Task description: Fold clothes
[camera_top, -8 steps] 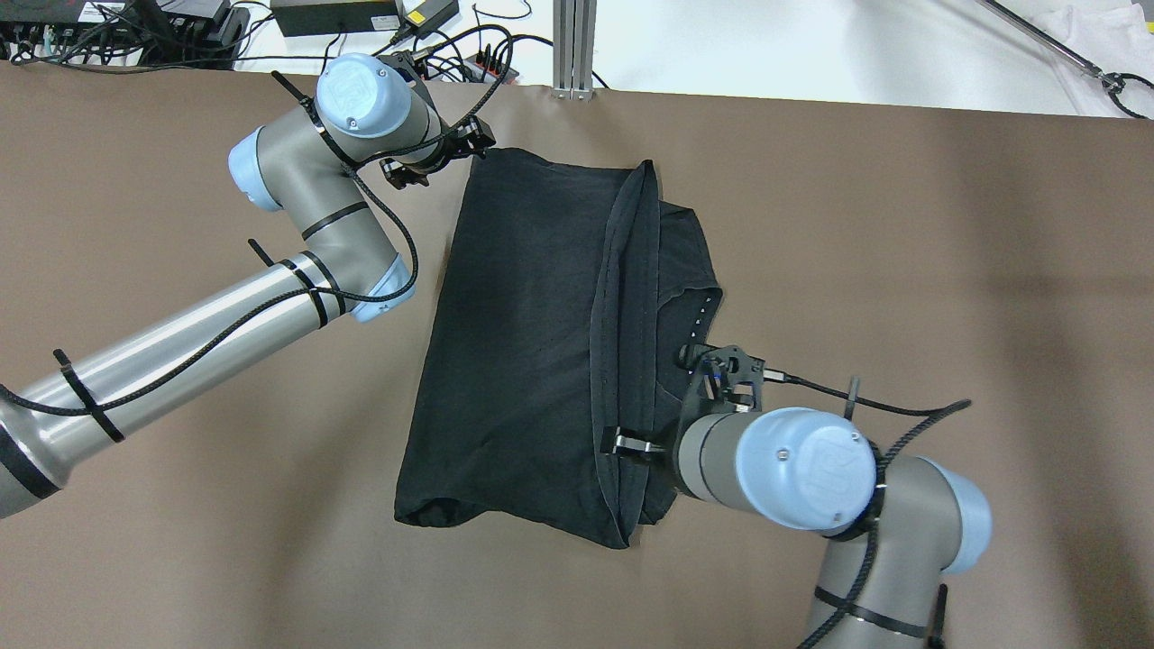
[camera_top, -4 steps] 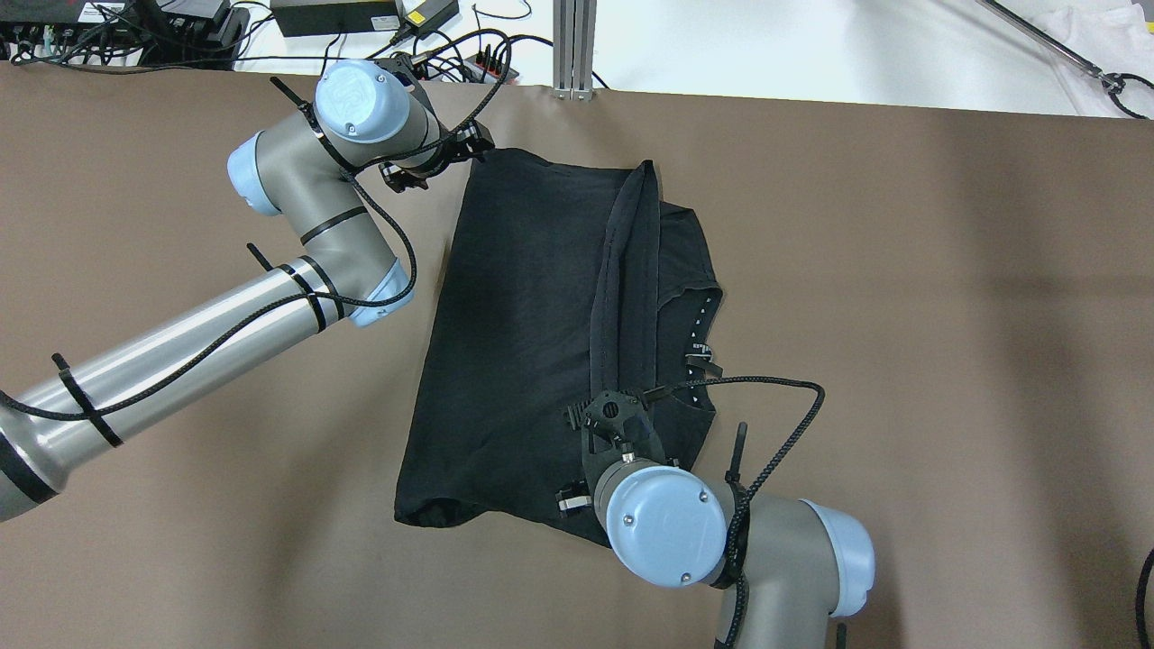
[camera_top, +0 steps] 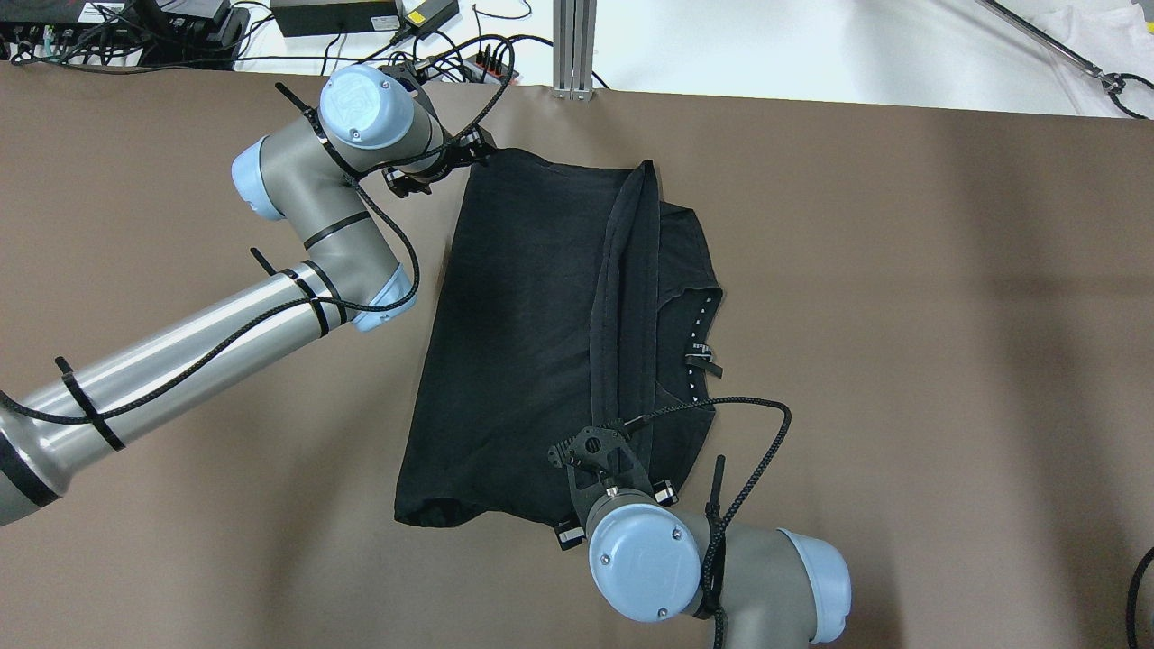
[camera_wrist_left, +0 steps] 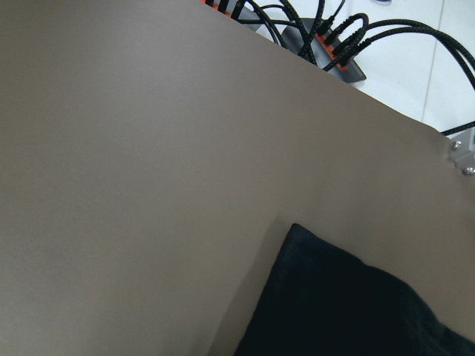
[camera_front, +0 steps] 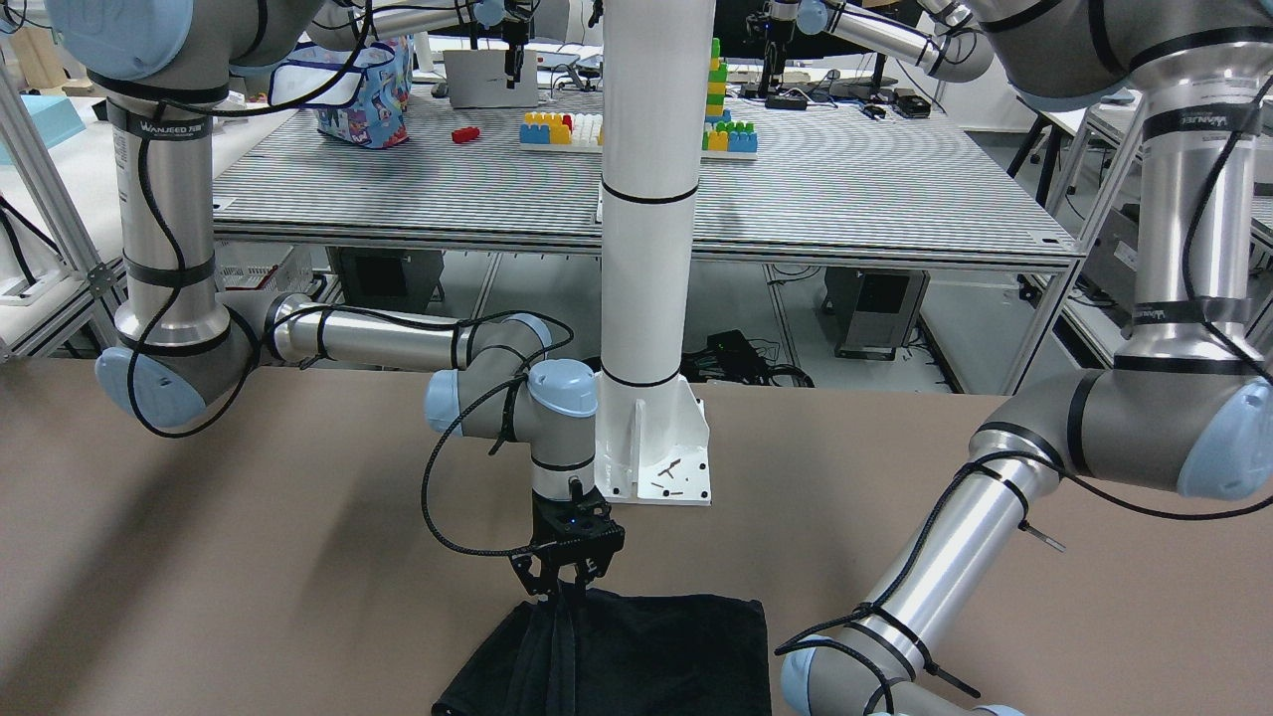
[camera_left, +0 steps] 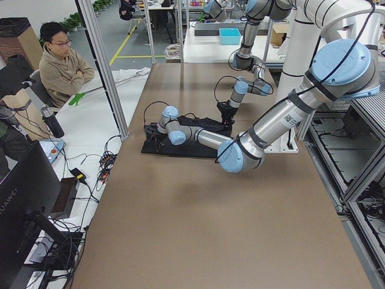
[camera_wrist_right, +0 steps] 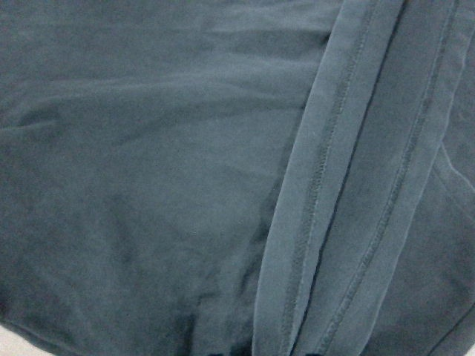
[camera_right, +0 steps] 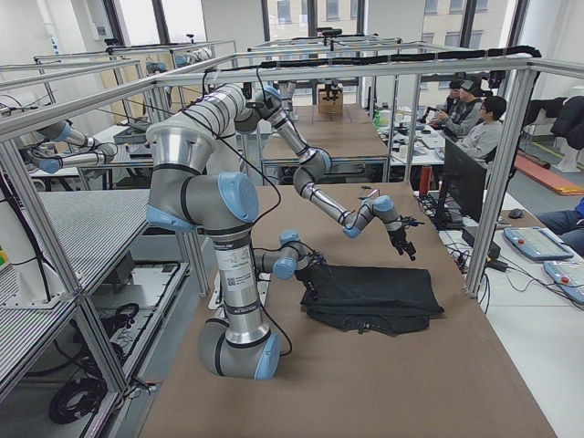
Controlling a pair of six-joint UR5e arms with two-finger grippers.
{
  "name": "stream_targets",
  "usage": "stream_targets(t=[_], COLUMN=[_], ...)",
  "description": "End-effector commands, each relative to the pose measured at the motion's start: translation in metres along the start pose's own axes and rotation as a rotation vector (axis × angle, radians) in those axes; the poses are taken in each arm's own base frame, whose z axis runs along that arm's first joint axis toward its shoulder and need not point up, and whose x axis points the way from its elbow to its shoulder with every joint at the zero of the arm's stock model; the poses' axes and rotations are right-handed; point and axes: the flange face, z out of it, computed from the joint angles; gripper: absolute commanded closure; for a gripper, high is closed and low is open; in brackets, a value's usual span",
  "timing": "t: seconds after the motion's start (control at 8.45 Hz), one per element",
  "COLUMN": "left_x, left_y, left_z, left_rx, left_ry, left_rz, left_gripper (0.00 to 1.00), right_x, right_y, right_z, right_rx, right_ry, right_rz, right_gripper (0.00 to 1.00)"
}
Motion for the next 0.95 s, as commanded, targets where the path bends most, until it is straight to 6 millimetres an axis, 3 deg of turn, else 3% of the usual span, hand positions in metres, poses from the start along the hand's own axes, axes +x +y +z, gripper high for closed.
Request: stream_targets(t=[0.0, 0.12, 0.24, 0.59, 0.71, 0.83], left_x=[0.000, 0.000, -0.001, -0.002, -0.002, -0.002], left_y=[0.000, 0.001, 0.001, 0.001, 0.001, 0.002], left_z=[0.000, 0.000, 0.001, 0.001, 0.001, 0.002], left_rx=[0.000, -0.001, -0.001, -0.001, -0.001, -0.003], left_ry=[0.000, 0.000, -0.001, -0.003, -0.003, -0.003], left_rz=[-0.007, -0.007, -0.007, -0.007, -0.007, -0.007], left_gripper=[0.00, 0.00, 0.00, 0.00, 0.00, 0.00], right_x=[-0.007, -0.007, -0.007, 0.002, 0.018, 0.048], right_y=[0.015, 0.014, 0.014, 0.008, 0.016, 0.044], right_z=[0.005, 0.004, 0.002, -0.006, -0.020, -0.042], right_rx=[-0.018, -0.018, -0.018, -0.016, -0.013, -0.017], right_ry=[0.000, 0.001, -0.001, -0.006, -0.016, -0.015], right_rz=[-0.020, -0.022, -0.023, -0.029, -0.029, -0.026], right_gripper=[0.63, 0.76, 1.00, 1.00, 1.00, 1.00])
